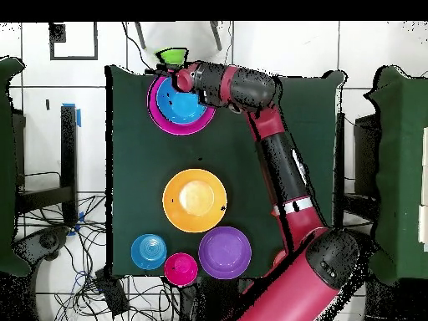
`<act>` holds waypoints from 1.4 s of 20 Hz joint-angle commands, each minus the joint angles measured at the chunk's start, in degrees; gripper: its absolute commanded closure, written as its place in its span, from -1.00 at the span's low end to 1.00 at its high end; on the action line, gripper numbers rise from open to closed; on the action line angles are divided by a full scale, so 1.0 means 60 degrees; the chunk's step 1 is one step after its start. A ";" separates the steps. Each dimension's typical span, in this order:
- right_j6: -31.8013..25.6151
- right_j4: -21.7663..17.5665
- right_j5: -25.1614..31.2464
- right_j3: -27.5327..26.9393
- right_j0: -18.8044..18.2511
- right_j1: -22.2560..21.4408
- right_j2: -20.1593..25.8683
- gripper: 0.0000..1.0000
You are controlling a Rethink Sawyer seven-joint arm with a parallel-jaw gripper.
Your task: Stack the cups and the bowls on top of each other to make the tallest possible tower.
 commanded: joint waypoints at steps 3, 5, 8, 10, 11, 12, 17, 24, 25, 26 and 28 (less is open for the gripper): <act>-0.0973 -0.1058 -0.1084 0.1006 -0.0235 0.0021 -0.1571 -1.00; -0.1267 -0.1083 -0.0921 0.0968 -0.0276 0.0052 -0.1584 -1.00; -0.1566 -0.1048 -0.0662 0.0804 -0.0279 0.0083 -0.1563 -1.00; -0.1638 -0.1066 -0.0574 0.0707 -0.0262 0.0048 -0.1562 -1.00; -0.1788 -0.1161 -0.0556 0.0635 -0.0235 -0.0010 -0.1572 -1.00; -0.1935 -0.1406 -0.0619 0.0546 -0.0177 -0.0188 -0.1683 -1.00; -0.1220 -0.2517 0.0166 -0.0352 0.0590 -0.1838 -0.2946 -1.00; -0.0392 -0.2143 0.1542 -0.1073 0.1170 -0.2585 -0.3517 -1.00; -0.0141 -0.2103 0.1642 -0.1019 0.1214 -0.2753 -0.3635 -1.00; 0.0016 -0.2096 0.1661 -0.0935 0.1239 -0.2911 -0.3728 -1.00; 0.0441 -0.1702 0.1763 -0.0608 0.1157 -0.3087 -0.3676 -1.00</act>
